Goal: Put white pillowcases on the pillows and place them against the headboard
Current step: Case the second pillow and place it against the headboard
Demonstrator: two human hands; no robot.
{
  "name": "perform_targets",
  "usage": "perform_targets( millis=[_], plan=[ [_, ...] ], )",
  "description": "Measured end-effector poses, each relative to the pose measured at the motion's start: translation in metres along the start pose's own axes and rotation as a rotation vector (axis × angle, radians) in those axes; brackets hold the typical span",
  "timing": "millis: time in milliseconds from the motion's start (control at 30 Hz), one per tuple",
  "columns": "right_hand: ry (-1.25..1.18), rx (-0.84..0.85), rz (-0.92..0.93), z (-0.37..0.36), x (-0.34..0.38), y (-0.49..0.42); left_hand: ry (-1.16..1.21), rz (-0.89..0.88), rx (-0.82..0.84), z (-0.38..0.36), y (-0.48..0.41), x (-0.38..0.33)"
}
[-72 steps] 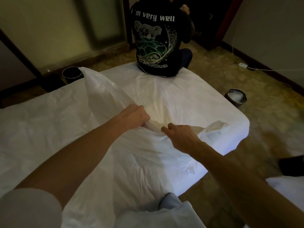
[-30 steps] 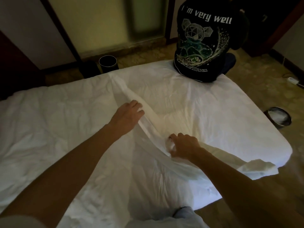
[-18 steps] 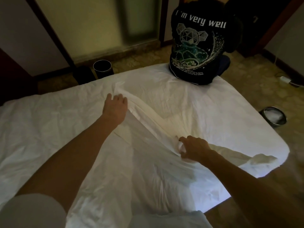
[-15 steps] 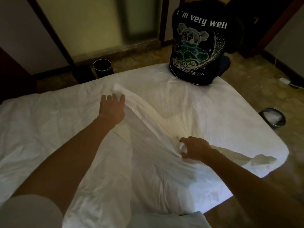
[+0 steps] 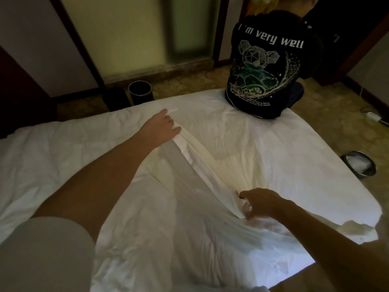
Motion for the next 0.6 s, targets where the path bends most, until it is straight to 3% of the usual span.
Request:
perform_targets(
  millis=[133, 400, 433, 500, 600],
  plan=[
    [-0.005, 0.026, -0.012, 0.001, -0.001, 0.001, 0.138, 0.144, 0.12, -0.017, 0.012, 0.019],
    [-0.015, 0.024, -0.018, -0.003, -0.001, -0.001, 0.828, 0.568, 0.373, -0.063, 0.05, -0.005],
    [-0.013, 0.025, -0.022, -0.003, -0.001, -0.001, 0.798, 0.591, 0.302, -0.059, 0.054, -0.006],
    [-0.018, 0.034, -0.035, -0.003, -0.002, -0.001, 0.702, 0.55, -0.029, -0.032, 0.057, -0.008],
    [-0.035, 0.036, -0.027, -0.004, 0.001, 0.004, 0.632, 0.159, -0.427, 0.025, 0.05, -0.033]
  ],
)
Point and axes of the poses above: each hand's wrist, its own y-axis away from the middle knuckle, its own z-axis out of the back of the hand, x = y × z, the point moved 4 cm from there along -y, towards the middle knuckle, and after that the axes turned 8 degrees about -y, right-handed, at the moved point
